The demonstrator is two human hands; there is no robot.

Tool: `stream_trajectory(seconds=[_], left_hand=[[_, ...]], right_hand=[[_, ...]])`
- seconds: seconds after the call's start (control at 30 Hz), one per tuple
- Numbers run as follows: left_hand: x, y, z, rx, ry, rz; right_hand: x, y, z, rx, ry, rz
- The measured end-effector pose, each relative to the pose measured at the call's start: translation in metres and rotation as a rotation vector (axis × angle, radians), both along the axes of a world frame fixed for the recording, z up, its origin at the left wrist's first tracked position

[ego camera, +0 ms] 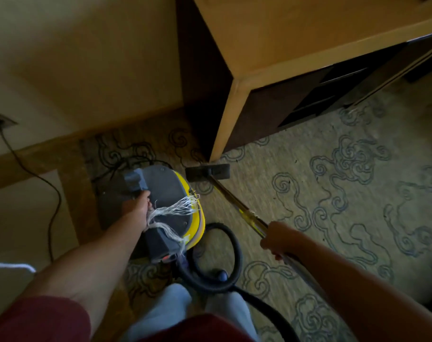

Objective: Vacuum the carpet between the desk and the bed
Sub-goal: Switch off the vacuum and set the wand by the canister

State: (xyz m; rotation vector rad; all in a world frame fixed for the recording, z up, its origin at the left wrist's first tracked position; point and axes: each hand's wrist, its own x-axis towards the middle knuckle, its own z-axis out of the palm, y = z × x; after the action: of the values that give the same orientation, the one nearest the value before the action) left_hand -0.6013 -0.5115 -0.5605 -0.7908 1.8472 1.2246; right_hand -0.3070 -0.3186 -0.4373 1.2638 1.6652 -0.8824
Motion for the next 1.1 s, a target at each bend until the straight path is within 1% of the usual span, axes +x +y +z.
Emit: stream_trajectory(seconds=[0.1,0.17,0.3,0.37,0.47,0.57,0.67,0.8,0.87,0.93,1.0,1.03,1.1], left_hand=[[-0.005,0.003,0.032,-0.021,0.064,0.019],[-0.012,0.003,0.051,-0.018,0.096,0.032],[-0.037,-0.009,0.075,-0.082,0.158,0.091],[-0.050,-0.014,0.084,-0.078,0.178,0.127],[-0.066,-0.026,0.089,-0.074,0.198,0.206],[-0.085,-0.037,0.086,-0.042,0.208,0.271],[-0.108,-0.048,0.082,0.015,0.170,0.316],[-0.146,-0.054,0.081,0.040,0.147,0.319],[-0.169,-0.058,0.077,0.047,0.154,0.304],[-0.185,-0.057,0.073,0.027,0.145,0.277],[-0.207,-0.055,0.066,0.021,0.160,0.255],[-0.214,-0.055,0.061,0.012,0.166,0.244],[-0.227,-0.054,0.055,-0.017,0.162,0.215]], right_hand=[[-0.017,0.000,0.026,-0.009,0.038,-0.020],[-0.028,0.008,0.032,-0.022,0.069,-0.007],[-0.058,0.028,0.039,-0.057,0.095,0.096],[-0.070,0.037,0.041,-0.049,0.109,0.146],[-0.094,0.047,0.048,-0.014,0.119,0.206],[-0.133,0.055,0.047,0.042,0.140,0.315],[-0.177,0.051,0.041,0.076,0.130,0.403],[-0.229,0.037,0.030,0.103,0.117,0.481],[-0.255,0.031,0.030,0.116,0.080,0.532],[-0.272,0.029,0.036,0.205,0.068,0.645],[-0.298,0.032,0.041,0.328,0.060,0.845],[-0.311,0.034,0.046,0.361,0.047,0.928],[-0.341,0.041,0.053,0.415,0.012,1.030]])
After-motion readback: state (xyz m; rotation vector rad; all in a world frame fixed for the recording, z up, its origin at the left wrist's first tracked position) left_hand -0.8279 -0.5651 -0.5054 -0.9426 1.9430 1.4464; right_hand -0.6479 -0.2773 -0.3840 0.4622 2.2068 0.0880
